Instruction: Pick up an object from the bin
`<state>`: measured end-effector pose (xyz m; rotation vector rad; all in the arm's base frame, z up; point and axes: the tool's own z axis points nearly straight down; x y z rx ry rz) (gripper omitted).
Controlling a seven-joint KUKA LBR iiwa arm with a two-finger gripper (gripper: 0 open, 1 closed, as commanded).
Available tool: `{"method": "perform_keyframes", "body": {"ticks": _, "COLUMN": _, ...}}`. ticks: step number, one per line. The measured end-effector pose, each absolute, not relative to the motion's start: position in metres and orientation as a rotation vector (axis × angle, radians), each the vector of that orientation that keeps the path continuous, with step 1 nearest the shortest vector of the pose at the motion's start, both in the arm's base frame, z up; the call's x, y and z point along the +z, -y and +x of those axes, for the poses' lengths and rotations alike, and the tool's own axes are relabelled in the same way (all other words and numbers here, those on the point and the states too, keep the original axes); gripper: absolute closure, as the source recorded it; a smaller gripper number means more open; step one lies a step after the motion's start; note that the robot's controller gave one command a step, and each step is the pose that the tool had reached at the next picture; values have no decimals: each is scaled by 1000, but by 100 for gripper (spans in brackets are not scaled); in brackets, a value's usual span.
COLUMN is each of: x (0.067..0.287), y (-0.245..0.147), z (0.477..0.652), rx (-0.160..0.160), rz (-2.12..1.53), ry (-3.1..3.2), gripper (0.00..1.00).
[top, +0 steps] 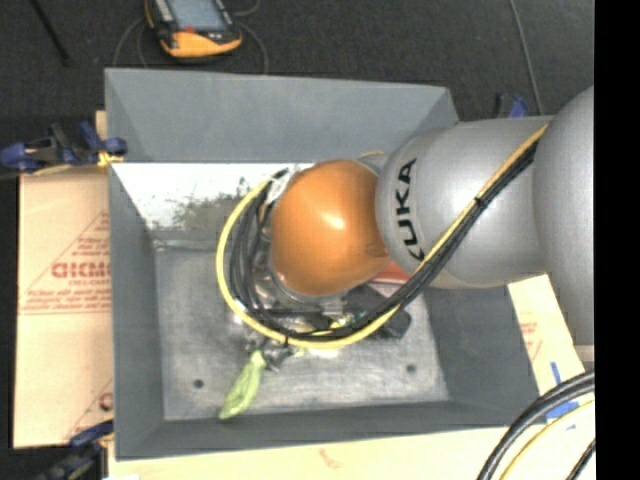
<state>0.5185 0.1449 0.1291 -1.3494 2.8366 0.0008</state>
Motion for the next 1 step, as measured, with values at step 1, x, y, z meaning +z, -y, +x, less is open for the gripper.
{"method": "perform_keyframes", "body": {"ticks": 1, "x": 139, "y": -145, "z": 520, "rx": 0, "rz": -1346, "ry": -2834, "gripper": 100}}
